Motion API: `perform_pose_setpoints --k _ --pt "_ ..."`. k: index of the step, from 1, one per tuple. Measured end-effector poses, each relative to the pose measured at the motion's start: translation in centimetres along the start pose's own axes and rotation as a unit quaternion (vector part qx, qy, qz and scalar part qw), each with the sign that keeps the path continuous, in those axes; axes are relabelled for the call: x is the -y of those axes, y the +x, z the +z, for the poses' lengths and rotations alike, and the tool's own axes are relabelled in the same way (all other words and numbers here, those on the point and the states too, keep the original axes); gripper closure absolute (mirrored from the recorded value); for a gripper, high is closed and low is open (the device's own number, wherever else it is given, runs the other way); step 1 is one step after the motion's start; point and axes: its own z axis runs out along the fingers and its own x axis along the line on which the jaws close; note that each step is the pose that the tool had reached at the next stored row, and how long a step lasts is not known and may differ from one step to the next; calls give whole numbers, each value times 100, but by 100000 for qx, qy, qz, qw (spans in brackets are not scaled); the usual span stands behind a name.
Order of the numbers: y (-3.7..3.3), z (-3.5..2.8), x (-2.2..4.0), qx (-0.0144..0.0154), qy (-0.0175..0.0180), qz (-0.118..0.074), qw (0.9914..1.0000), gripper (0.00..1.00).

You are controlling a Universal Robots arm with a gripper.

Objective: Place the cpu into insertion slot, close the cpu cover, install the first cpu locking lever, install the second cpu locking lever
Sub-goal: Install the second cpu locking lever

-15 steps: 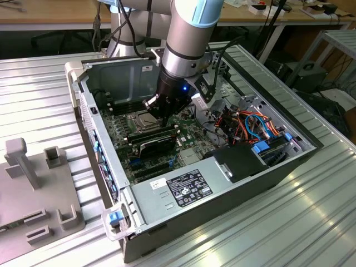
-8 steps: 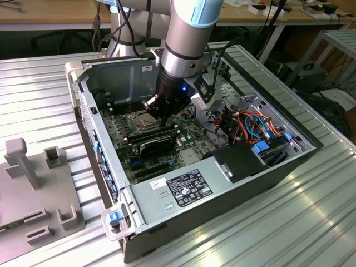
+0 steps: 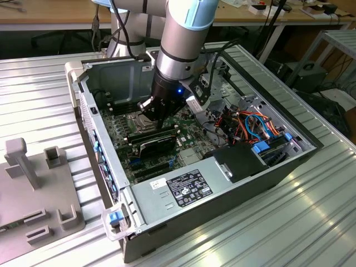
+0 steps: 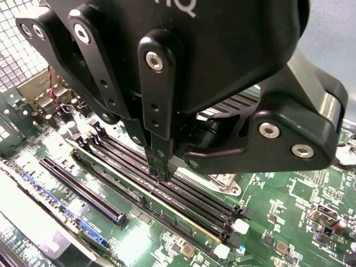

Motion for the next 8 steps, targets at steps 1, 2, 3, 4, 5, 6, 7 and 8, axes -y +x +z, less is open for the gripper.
perform_pose_setpoints --k 1,2,3,4,5,6,7,8 --pt "-4 0 1 -2 4 -2 100000 89" --pt "-13 -1 1 -10 -1 3 100000 89" --pt "-28 -1 2 -28 -2 11 100000 89" --pt "-51 -2 2 -41 -3 18 100000 89" --pt "-96 -4 5 -75 -2 44 100000 89" --pt "-124 -5 4 -91 -7 39 100000 89" --pt "-153 -6 0 -138 -4 37 100000 89" --pt "-174 -6 -13 -177 -10 42 100000 89"
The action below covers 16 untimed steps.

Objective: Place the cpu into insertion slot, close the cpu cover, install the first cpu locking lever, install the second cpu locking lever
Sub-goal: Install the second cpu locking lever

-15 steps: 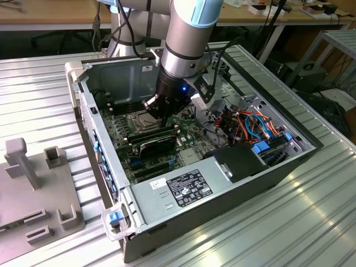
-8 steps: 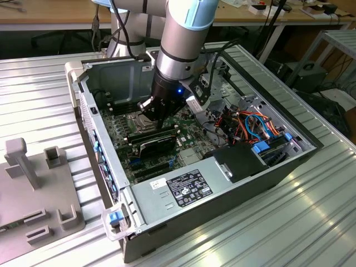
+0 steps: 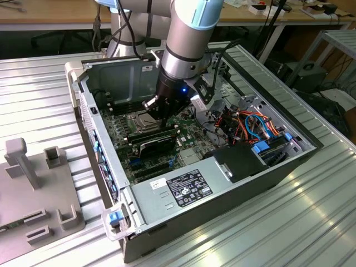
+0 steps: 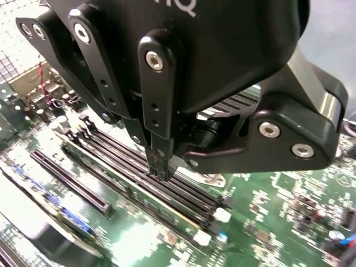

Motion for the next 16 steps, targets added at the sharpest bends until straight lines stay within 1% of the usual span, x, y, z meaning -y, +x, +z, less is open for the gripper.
perform_pose_setpoints --k 1,2,3,5,7,9,11,16 --pt "-13 2 -30 -26 -7 15 100000 89" --pt "-14 7 -44 -29 -11 4 100000 89" --pt "0 18 -46 -35 -5 3 100000 89" --pt "99 41 -52 -35 5 4 100000 89" --pt "154 52 -56 -34 -5 5 100000 89" --pt "193 61 -60 -33 -9 -1 100000 89" --pt "254 79 -64 -35 -19 5 100000 89" --pt "296 107 -65 -38 -15 3 100000 89"
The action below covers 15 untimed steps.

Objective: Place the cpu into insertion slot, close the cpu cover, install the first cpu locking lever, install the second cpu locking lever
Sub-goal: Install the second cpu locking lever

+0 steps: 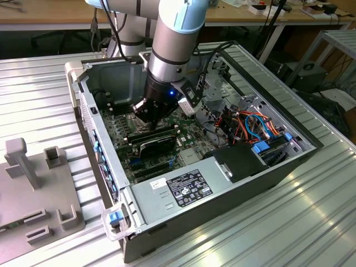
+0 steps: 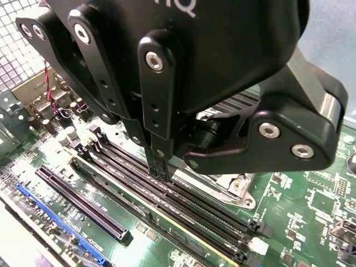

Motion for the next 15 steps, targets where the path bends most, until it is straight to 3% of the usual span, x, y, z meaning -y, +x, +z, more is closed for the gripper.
perform_pose_setpoints --k 15 --pt "16 25 -1 26 -364 -18 99999 89"
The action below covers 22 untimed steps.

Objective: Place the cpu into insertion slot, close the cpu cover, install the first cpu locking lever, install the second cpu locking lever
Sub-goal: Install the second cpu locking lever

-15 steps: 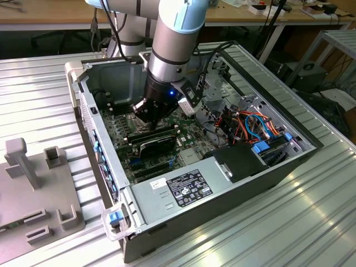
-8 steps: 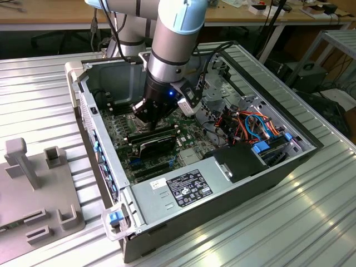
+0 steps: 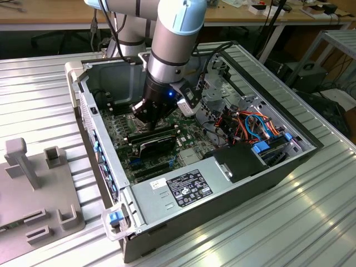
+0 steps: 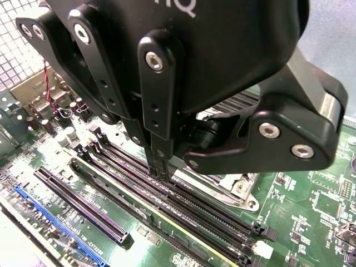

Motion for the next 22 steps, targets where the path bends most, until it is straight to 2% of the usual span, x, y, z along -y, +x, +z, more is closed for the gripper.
perform_pose_setpoints --k 22 --pt "25 37 0 28 -551 -29 99998 89"
